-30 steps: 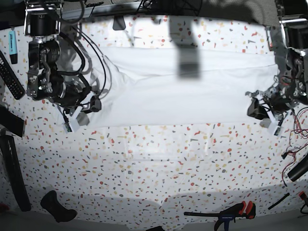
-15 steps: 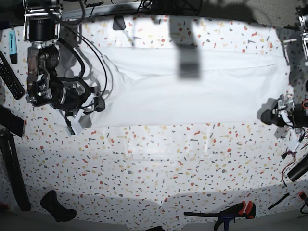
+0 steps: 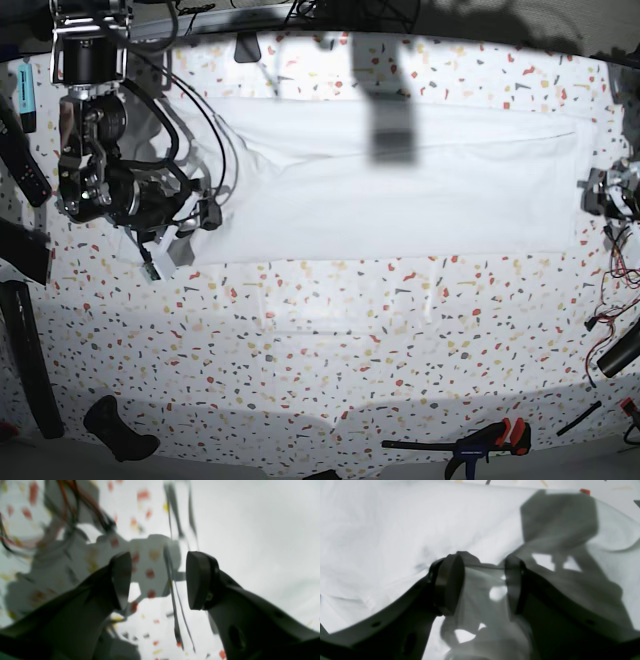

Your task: Fold the T-shirt properly

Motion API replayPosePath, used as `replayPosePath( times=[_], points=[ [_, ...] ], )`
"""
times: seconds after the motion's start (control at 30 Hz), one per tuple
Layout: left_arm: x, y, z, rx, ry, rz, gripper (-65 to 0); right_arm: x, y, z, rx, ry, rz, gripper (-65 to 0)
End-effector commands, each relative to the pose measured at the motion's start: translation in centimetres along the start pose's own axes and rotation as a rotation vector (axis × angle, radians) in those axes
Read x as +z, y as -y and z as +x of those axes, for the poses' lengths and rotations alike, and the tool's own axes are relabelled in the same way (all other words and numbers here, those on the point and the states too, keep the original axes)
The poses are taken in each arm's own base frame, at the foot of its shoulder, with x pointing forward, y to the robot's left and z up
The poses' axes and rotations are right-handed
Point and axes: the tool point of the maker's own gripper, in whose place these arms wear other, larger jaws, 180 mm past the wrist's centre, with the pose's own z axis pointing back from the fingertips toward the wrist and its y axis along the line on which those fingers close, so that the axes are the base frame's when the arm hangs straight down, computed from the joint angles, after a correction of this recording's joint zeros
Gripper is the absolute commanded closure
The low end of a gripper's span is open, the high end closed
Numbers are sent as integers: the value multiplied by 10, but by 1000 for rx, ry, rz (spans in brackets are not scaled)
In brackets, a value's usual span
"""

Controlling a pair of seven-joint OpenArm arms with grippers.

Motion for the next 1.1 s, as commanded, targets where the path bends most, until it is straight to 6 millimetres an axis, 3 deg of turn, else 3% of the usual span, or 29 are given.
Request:
replayPosePath(
  times=[0.0, 0.1, 0.23, 0.37, 0.87, 0.97, 1.07],
  points=[
    [9, -7, 4, -10, 6, 17, -338, -1, 2, -27, 20, -128, -21, -316],
    [5, -5, -14, 2, -7, 11, -379, 2, 1, -23, 33, -124, -26, -316],
    [1, 8, -20, 57, 55, -55, -437, 4, 0, -18, 45, -110, -30, -316],
    [-4, 23, -21, 102, 77, -117, -438, 4, -1, -17, 43, -107, -26, -316],
    [-7, 39, -37, 127, 33, -189, -438, 4, -1, -17, 43, -107, -25, -316],
    [-10, 35, -38, 130, 40, -171, -438, 4, -5, -16, 32, -100, -2, -316],
    [-7, 16, -39, 122, 30, -85, -438, 4, -8, -15, 23, -95, 16, -316]
  ],
)
